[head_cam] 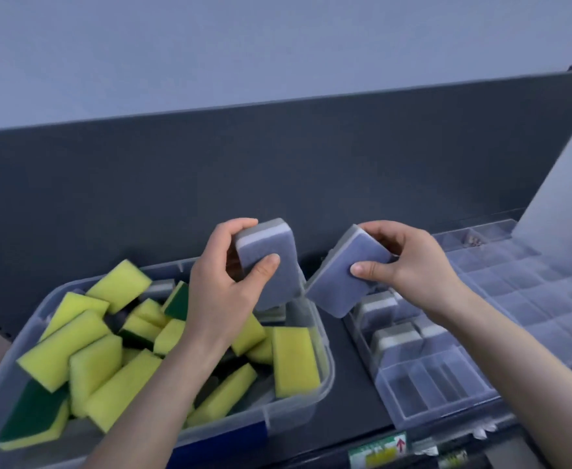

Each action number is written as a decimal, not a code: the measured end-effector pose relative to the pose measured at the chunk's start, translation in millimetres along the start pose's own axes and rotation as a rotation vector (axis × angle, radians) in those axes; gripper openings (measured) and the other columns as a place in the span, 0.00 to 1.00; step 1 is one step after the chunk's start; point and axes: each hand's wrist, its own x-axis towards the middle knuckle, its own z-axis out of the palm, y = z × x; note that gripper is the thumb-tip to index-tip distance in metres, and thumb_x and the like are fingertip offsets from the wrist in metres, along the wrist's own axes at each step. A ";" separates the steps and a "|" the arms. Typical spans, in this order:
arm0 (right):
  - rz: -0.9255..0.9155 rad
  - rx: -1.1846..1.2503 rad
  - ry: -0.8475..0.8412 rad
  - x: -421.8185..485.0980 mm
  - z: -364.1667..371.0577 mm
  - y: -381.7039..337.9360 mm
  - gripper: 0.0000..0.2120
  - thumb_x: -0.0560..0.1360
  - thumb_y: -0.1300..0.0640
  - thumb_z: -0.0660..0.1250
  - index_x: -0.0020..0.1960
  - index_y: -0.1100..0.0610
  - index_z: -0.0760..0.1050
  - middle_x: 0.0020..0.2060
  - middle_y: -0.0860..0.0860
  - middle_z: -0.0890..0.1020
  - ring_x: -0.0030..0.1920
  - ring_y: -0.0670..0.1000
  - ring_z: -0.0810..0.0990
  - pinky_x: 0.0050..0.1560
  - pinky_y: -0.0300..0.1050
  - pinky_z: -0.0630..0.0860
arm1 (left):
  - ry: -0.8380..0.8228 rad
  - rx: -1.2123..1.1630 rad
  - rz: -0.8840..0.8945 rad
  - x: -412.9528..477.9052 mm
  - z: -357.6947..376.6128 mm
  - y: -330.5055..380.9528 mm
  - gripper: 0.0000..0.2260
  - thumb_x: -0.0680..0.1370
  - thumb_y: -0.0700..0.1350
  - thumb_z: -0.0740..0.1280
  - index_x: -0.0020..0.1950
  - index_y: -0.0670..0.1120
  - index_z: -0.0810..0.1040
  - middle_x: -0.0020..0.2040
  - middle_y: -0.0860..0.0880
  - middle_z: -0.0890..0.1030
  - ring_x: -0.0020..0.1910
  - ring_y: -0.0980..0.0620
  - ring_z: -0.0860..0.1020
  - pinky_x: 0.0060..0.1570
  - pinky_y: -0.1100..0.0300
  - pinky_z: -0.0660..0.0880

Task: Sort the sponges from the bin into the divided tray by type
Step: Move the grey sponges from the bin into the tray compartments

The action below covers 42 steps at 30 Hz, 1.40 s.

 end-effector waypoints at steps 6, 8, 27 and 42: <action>-0.025 -0.016 -0.040 -13.2 -77.2 25.2 0.20 0.63 0.66 0.76 0.52 0.51 0.80 0.42 0.46 0.85 0.44 0.47 0.83 0.45 0.43 0.79 | 0.012 0.018 -0.024 -23.2 67.6 42.1 0.15 0.69 0.52 0.71 0.55 0.58 0.75 0.48 0.60 0.79 0.47 0.56 0.79 0.44 0.54 0.78; -0.036 -0.009 -0.063 -19.5 -97.6 36.1 0.20 0.63 0.67 0.76 0.51 0.50 0.80 0.41 0.46 0.85 0.42 0.47 0.82 0.42 0.41 0.79 | 0.025 0.012 -0.044 -35.7 85.9 51.7 0.15 0.69 0.54 0.72 0.54 0.57 0.75 0.47 0.60 0.80 0.46 0.55 0.79 0.43 0.54 0.78; -0.052 -0.267 -0.214 -73.2 -125.3 137.1 0.24 0.62 0.63 0.78 0.55 0.51 0.78 0.45 0.36 0.78 0.46 0.31 0.74 0.44 0.21 0.66 | -0.075 0.168 -0.352 -139.8 174.3 30.1 0.18 0.71 0.42 0.74 0.54 0.57 0.72 0.49 0.58 0.78 0.49 0.58 0.77 0.43 0.68 0.73; -0.154 -0.609 -0.522 -76.1 -110.9 127.0 0.19 0.69 0.55 0.72 0.59 0.47 0.77 0.51 0.45 0.80 0.55 0.48 0.76 0.49 0.42 0.72 | -0.414 0.411 -0.248 -137.2 177.9 22.8 0.13 0.71 0.45 0.73 0.47 0.58 0.72 0.43 0.61 0.76 0.44 0.62 0.74 0.40 0.68 0.69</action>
